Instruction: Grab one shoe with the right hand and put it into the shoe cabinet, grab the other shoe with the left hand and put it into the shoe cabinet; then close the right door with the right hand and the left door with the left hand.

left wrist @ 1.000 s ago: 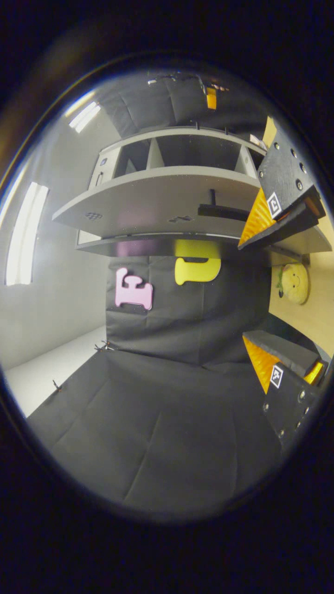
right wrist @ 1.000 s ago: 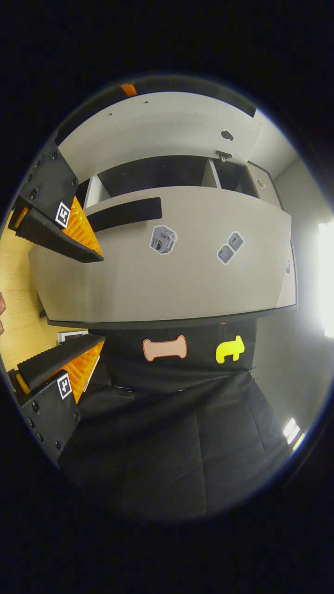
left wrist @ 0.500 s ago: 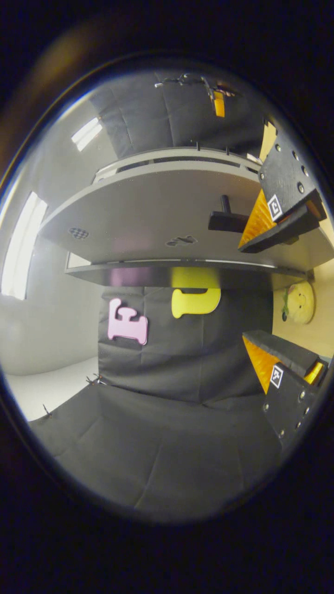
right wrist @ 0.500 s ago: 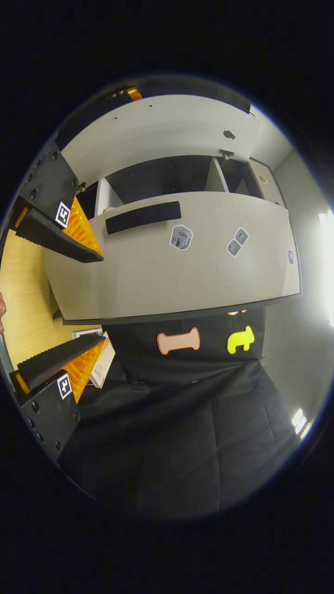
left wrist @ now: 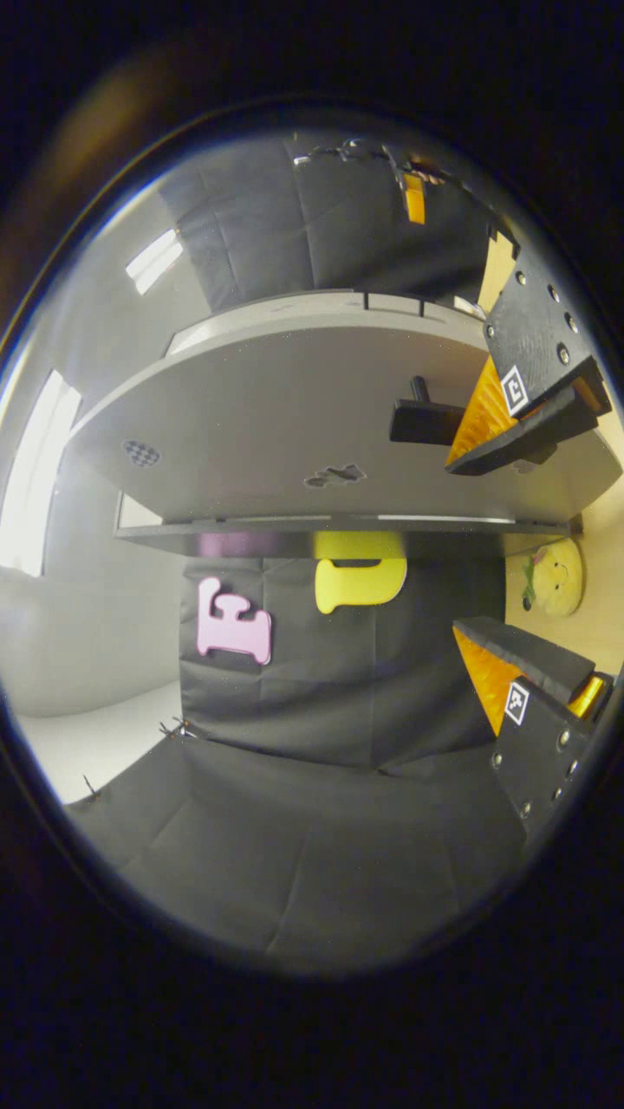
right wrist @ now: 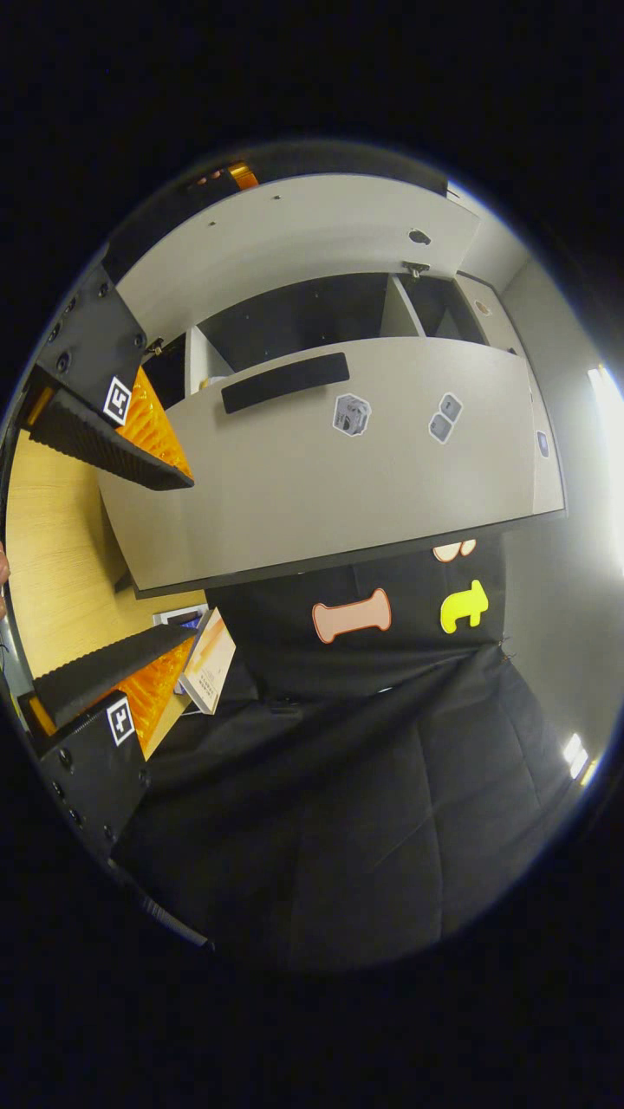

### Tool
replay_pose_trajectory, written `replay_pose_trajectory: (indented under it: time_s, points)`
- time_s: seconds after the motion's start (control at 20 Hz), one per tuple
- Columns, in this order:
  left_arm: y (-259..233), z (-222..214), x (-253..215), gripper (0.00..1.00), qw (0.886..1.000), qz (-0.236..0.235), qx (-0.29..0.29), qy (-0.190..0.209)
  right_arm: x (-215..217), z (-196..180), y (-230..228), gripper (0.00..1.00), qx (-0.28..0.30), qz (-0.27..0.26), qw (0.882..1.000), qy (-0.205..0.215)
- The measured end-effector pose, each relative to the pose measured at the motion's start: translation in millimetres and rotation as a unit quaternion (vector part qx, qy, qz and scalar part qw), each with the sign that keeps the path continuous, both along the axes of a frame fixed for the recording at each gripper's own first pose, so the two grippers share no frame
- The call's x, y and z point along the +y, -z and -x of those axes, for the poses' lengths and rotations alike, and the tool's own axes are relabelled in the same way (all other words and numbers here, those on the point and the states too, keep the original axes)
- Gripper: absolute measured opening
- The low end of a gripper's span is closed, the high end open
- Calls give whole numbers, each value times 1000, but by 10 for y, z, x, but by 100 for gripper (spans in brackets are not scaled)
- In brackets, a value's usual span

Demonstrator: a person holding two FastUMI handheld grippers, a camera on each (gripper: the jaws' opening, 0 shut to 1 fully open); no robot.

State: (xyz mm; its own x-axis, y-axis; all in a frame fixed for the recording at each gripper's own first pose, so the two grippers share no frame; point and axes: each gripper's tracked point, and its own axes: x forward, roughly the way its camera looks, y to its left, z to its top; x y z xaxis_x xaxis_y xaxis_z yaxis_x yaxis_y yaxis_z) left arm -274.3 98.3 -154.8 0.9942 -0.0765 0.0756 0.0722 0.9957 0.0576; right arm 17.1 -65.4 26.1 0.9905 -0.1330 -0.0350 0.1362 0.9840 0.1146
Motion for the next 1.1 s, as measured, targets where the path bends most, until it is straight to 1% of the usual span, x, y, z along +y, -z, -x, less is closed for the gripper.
replay_pose_trajectory:
  time_s: [0.1,0.25,0.5,0.55,0.6,0.8,0.9,1.0,1.05,1.1]
  points:
    - [3,22,-171,99,1000,-7,2,10,22,-3,42,98,2,-1,1000,-5]
    - [36,-50,-398,100,1000,13,4,23,37,19,76,98,3,7,1000,-8]
    - [65,-139,-649,99,999,34,4,18,4,90,141,98,5,2,1000,-7]
    - [77,-166,-720,99,999,42,3,19,-13,103,145,98,6,-1,1000,-6]
    - [94,-211,-771,94,998,53,4,21,-43,121,129,98,6,-2,1000,-4]
    - [52,-542,-1132,98,992,114,-2,51,-142,188,102,98,3,-4,1000,9]
    - [33,-714,-1379,100,989,132,-2,65,-187,218,78,98,-1,-6,1000,14]
    - [-9,-752,-1547,99,990,127,-10,61,-241,276,-7,98,-10,-3,1000,22]
    - [-52,-731,-1562,99,992,112,-15,49,-277,318,-39,97,-15,0,1000,27]
    - [-108,-707,-1570,94,995,94,-22,38,-316,341,-80,97,-19,3,999,32]
